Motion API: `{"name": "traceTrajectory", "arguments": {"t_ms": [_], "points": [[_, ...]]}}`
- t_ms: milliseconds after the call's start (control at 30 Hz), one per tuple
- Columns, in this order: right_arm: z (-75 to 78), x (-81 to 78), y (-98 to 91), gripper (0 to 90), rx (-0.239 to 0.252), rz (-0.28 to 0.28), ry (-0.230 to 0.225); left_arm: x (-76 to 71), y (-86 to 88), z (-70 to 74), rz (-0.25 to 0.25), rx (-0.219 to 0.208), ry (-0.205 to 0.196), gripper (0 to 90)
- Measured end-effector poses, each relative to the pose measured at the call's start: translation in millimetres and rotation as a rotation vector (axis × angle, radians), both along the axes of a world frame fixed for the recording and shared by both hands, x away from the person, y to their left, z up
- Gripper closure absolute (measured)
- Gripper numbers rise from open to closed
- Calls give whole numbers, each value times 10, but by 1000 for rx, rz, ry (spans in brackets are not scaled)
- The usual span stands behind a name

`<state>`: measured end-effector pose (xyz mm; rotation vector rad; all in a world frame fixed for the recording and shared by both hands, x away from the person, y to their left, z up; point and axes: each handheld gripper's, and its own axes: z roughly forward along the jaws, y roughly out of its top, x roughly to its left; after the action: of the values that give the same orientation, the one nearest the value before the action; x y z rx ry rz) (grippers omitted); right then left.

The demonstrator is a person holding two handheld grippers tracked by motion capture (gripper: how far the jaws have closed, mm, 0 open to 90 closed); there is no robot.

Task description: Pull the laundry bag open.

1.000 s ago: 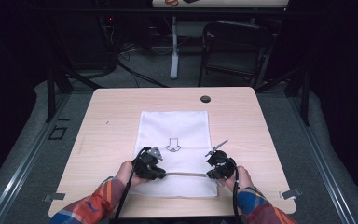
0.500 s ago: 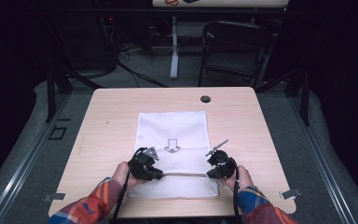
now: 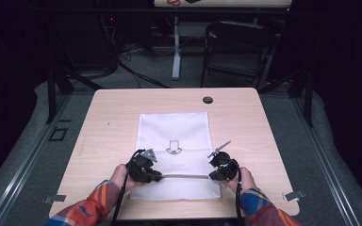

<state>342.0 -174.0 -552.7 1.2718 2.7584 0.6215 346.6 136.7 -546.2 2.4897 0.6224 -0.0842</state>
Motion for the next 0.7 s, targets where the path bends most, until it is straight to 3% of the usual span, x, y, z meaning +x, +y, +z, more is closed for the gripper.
{"name": "traceTrajectory", "arguments": {"t_ms": [300, 367, 400, 533, 600, 667, 700], "points": [[7, 4, -1, 900, -8, 13, 3, -25, 101, 27, 22, 5, -6, 813], [-2, -1, 3, 900, 1, 0, -3, -19, 150, 30, 32, -28, 14, 813], [-5, -2, 7, 900, 14, 0, 0, -30, 146, 38, 32, -7, -2, 813], [-8, 2, 7, 900, 20, 5, 1, -16, 226, 43, 53, -32, 15, 813], [16, 14, 12, 900, -19, 31, 9, -38, 207, 56, 42, -15, -3, 813], [-32, -23, 39, 900, 39, -32, -22, -44, 216, 53, 42, -22, 3, 813], [-34, -24, 35, 900, 43, -33, -21, -45, 216, 50, 34, -16, 4, 813]]}}
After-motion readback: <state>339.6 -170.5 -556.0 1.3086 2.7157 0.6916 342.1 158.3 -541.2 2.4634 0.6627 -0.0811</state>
